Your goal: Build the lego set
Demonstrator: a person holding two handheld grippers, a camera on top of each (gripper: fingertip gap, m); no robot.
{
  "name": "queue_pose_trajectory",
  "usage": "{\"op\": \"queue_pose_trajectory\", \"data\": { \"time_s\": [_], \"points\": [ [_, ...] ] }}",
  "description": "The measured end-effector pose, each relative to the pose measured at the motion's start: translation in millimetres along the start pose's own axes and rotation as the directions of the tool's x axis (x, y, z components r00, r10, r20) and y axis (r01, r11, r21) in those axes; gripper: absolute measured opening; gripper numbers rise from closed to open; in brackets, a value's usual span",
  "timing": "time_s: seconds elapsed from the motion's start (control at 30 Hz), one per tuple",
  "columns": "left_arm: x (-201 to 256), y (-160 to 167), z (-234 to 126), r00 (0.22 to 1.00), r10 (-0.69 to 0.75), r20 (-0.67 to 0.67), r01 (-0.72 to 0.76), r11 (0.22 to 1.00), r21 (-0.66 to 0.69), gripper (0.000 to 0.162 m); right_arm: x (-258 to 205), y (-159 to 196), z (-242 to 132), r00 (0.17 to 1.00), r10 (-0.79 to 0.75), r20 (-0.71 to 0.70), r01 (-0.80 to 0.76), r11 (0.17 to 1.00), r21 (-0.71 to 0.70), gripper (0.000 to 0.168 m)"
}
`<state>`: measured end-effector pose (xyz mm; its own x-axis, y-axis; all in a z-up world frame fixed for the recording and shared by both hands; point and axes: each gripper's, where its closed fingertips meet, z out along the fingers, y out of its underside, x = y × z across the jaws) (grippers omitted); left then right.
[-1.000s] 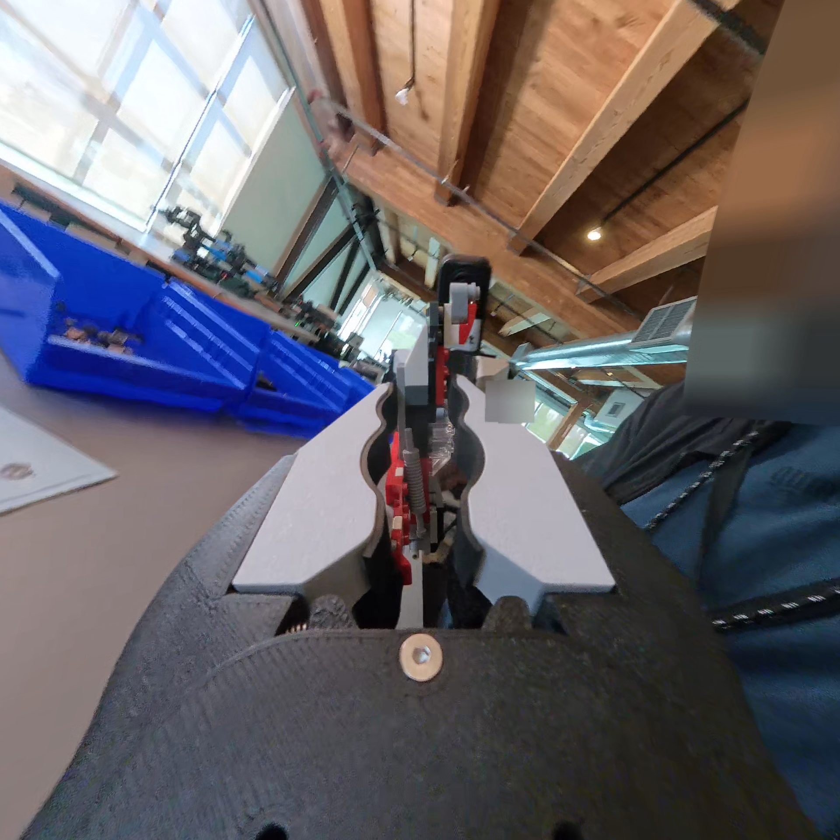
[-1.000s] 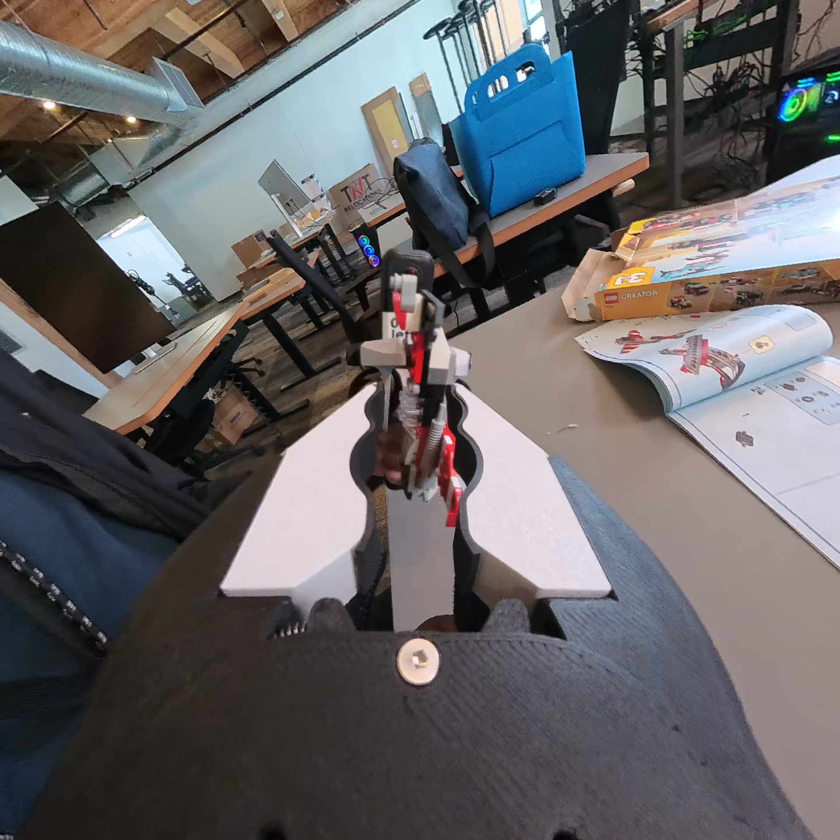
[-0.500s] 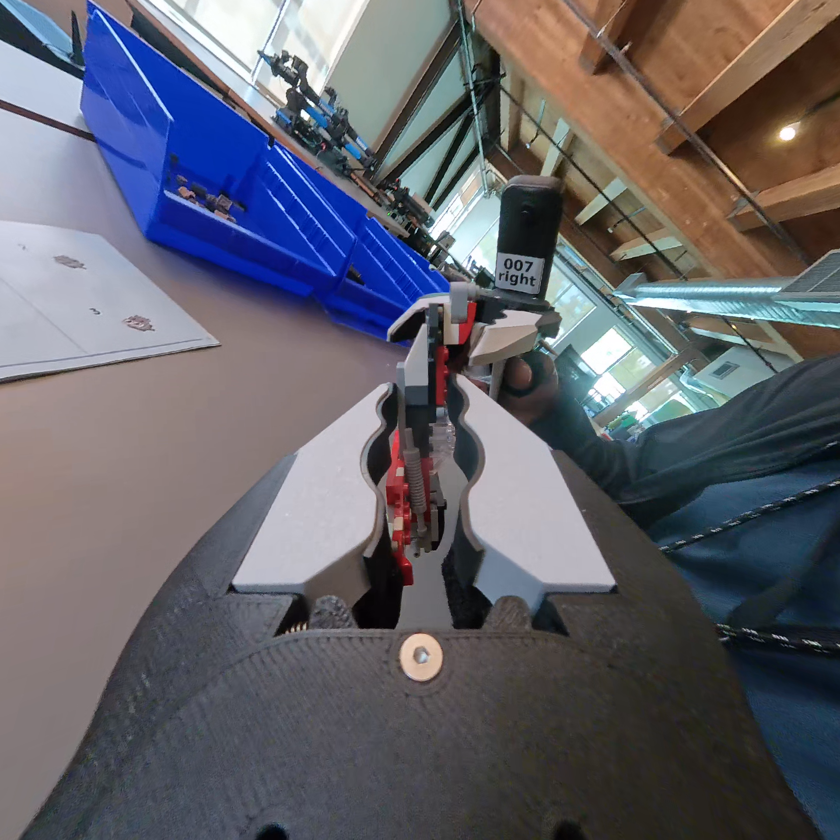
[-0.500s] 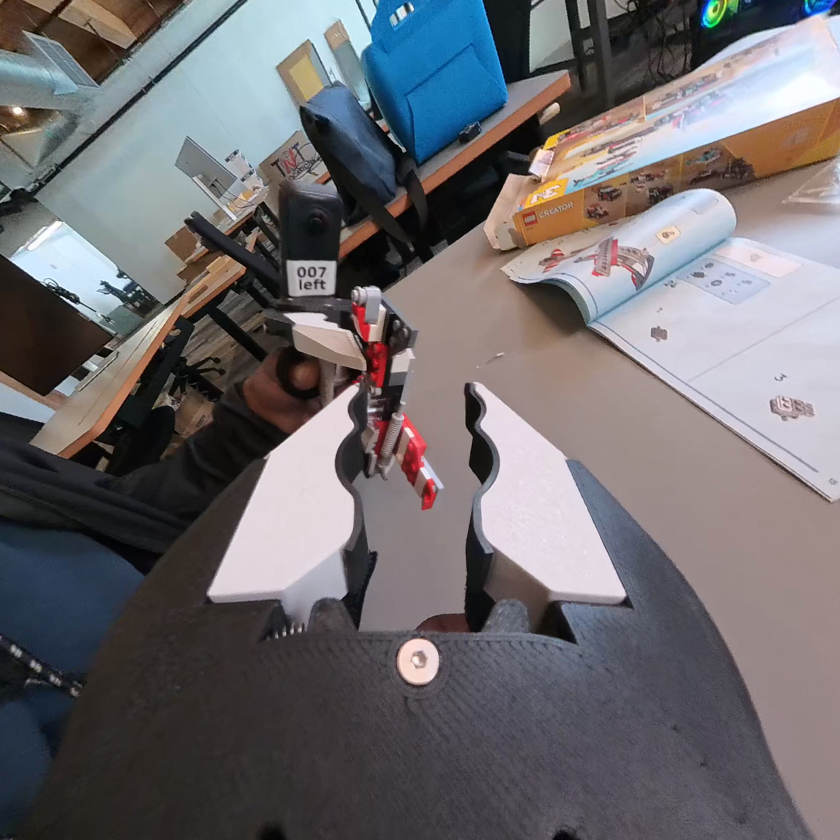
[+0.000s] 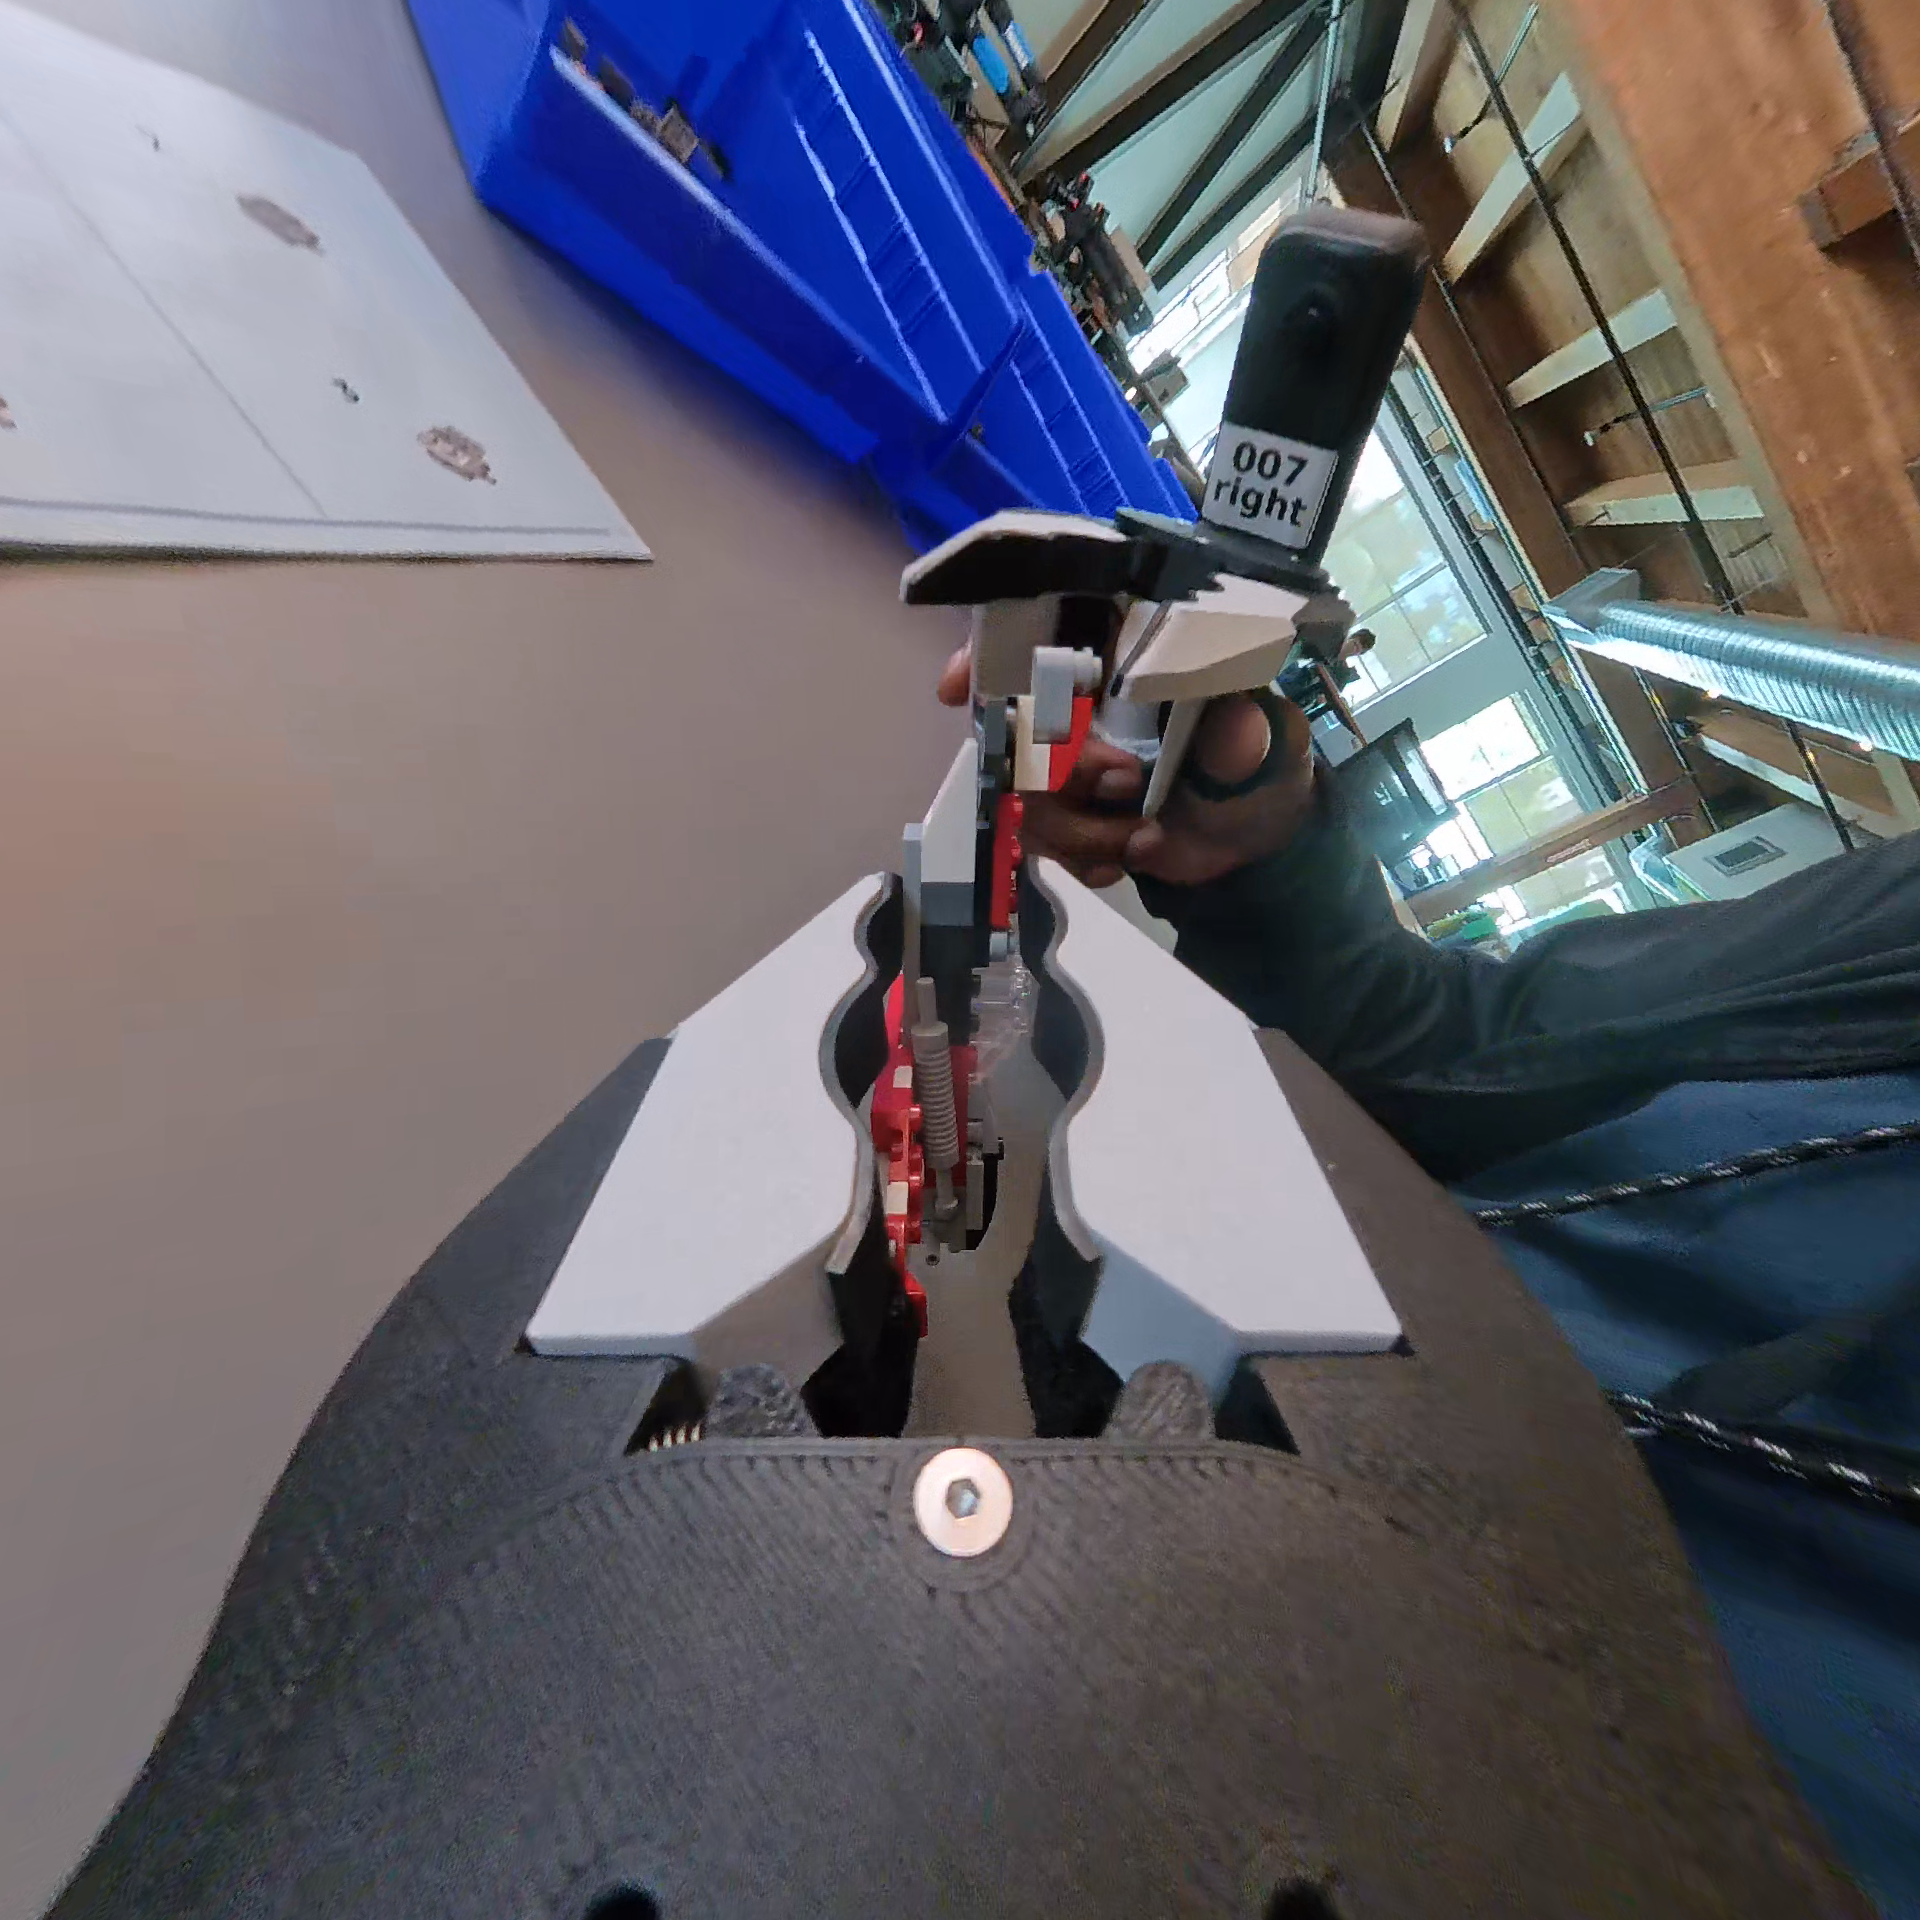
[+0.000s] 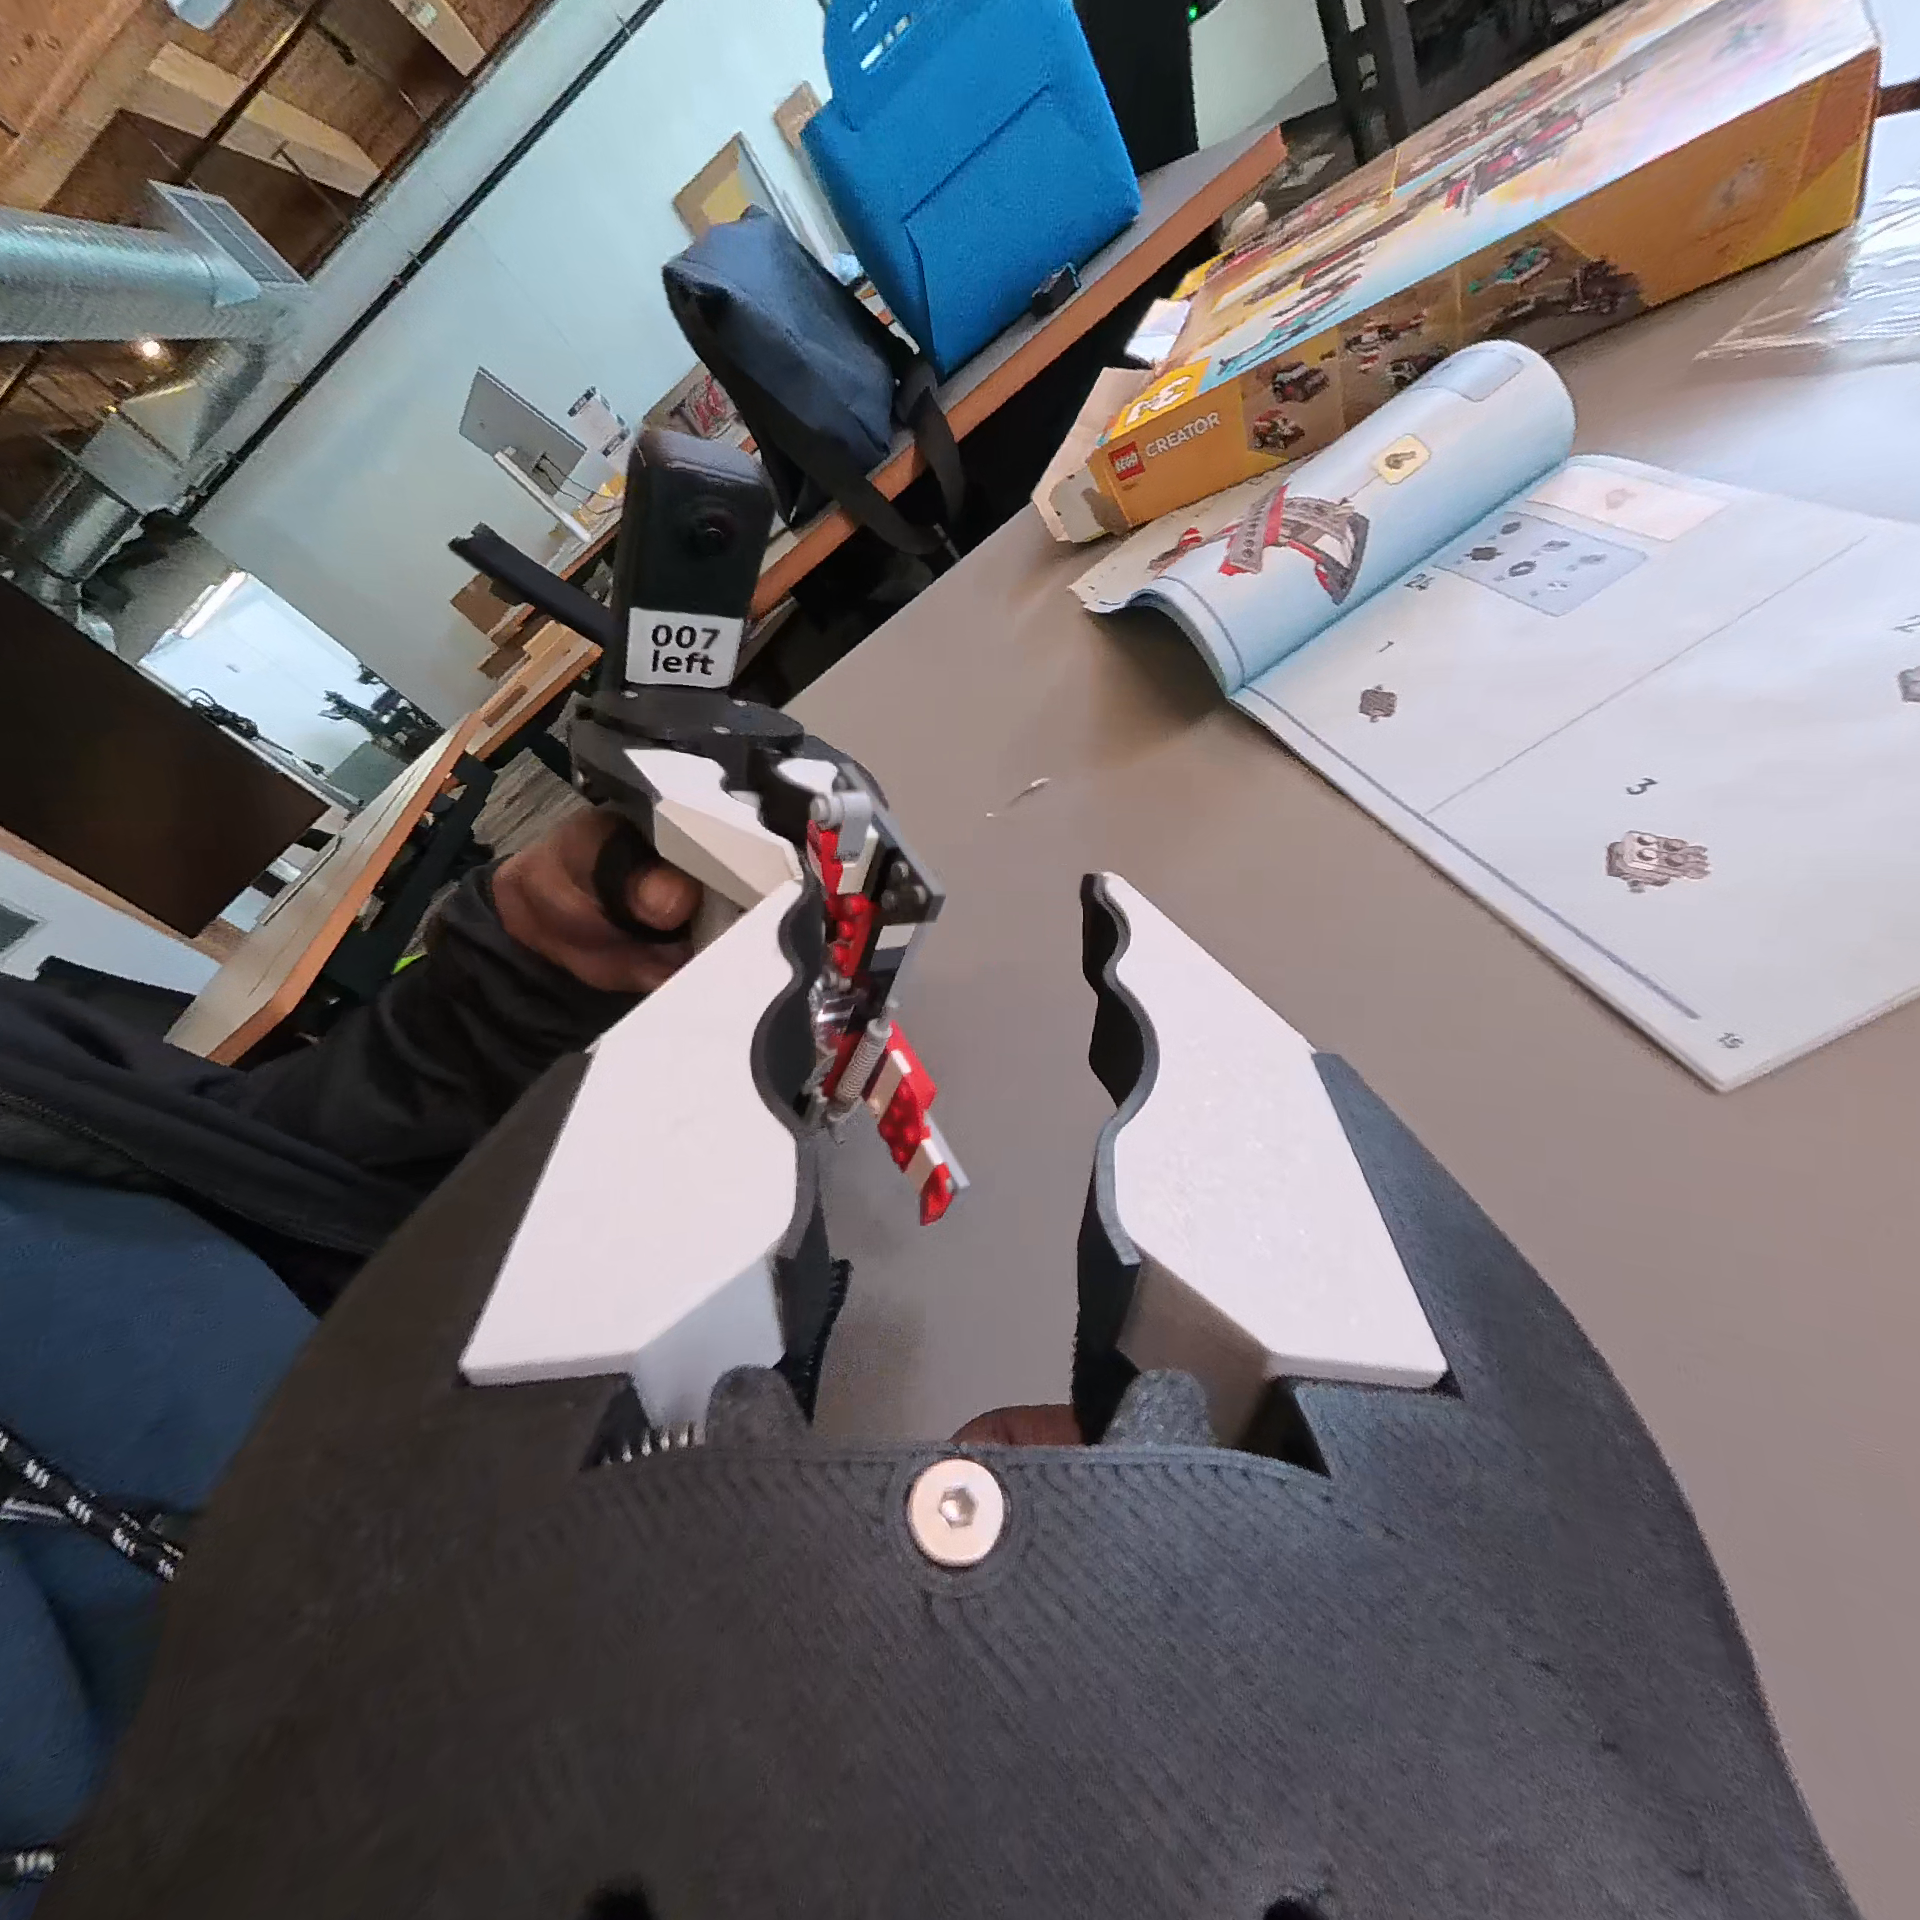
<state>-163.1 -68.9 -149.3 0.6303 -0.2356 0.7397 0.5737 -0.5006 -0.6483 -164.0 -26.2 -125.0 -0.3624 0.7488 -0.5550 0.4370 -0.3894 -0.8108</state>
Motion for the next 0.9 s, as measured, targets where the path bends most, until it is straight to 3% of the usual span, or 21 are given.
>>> {"op": "queue_pose_trajectory", "data": {
  "time_s": [0.53,0.9],
  "points": [
    [-23.4,-0.1,16.5,0.987,-0.155,-0.035,0.153,0.987,-0.058,0.021,26.9,12.7,21.3,0.974,0.1,0.202,-0.062,0.98,-0.19,0.05],
    [-36.1,-5.2,20.6,0.972,-0.234,-0.025,0.232,0.97,-0.071,0.022,35.5,12.6,25.0,0.96,0.175,0.218,-0.121,0.963,-0.239,0.051]
  ]
}}
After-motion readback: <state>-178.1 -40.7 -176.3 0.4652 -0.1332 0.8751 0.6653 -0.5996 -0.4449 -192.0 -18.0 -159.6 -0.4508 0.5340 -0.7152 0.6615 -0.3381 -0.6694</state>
